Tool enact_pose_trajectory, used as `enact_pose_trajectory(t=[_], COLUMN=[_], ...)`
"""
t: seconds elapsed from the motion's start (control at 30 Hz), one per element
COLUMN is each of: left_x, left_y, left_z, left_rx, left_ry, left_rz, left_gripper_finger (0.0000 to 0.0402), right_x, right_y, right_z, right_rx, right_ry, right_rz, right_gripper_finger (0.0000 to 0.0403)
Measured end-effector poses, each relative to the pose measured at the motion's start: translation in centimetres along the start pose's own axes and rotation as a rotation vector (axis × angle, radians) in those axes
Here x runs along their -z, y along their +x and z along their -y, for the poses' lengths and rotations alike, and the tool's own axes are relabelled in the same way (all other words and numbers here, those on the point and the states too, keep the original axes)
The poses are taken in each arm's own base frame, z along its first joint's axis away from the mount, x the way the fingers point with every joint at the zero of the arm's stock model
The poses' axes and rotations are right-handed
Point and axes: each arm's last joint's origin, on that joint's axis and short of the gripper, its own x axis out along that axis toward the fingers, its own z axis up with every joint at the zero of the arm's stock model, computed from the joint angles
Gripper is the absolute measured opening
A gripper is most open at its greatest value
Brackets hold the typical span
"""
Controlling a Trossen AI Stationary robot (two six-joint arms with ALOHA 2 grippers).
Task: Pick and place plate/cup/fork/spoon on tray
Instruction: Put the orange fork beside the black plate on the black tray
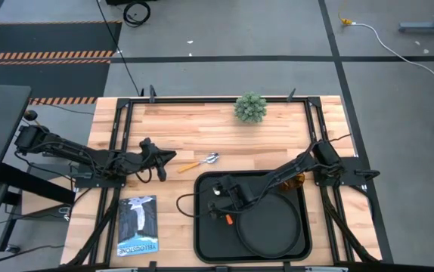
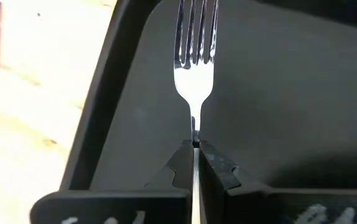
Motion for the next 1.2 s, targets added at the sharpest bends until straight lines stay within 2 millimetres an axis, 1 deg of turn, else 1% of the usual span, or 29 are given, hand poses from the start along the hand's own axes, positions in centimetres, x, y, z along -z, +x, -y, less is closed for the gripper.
enact_pose_trajectory(t=[0.13, 0.27, 0.53, 0.73, 0.83, 1.0, 1.2], left_x=[0.0, 0.0, 0.0, 0.1, 0.1, 0.1, 0.1], left_y=[0.0, 0.0, 0.0, 0.0, 0.0, 0.0, 0.0], left_z=[0.0, 0.0, 0.0, 0.0, 0.0, 0.0, 0.0], left_rx=[0.001, 0.001, 0.001, -0.002, -0.002, -0.002, -0.002], left_ry=[-0.038, -0.046, -0.046, -0.042, -0.042, -0.042, -0.048], left_rz=[-0.001, 0.0, 0.0, -0.005, -0.005, -0.005, -0.005], left_gripper_finger=[0.0043, 0.0043, 0.0043, 0.0043, 0.0043, 0.0043, 0.0043], right_x=[0.9, 1.6, 2.5, 3.8, 4.4, 4.4, 3.5], right_y=[0.7, 1.0, 0.7, 0.3, 0.1, 0.2, 0.4], right_z=[0.3, 0.3, -0.1, -0.4, -0.2, 0.6, 0.7], right_rx=[-0.028, -0.055, -0.104, -0.147, -0.138, -0.056, -0.03], right_ry=[0.023, 0.038, 0.057, 0.092, 0.099, 0.079, 0.058], right_rz=[-0.002, -0.004, 0.001, -0.013, -0.018, -0.006, 0.013], right_gripper_finger=[0.0013, 0.0013, 0.0013, 0.0012, 0.0012, 0.0012, 0.0012])
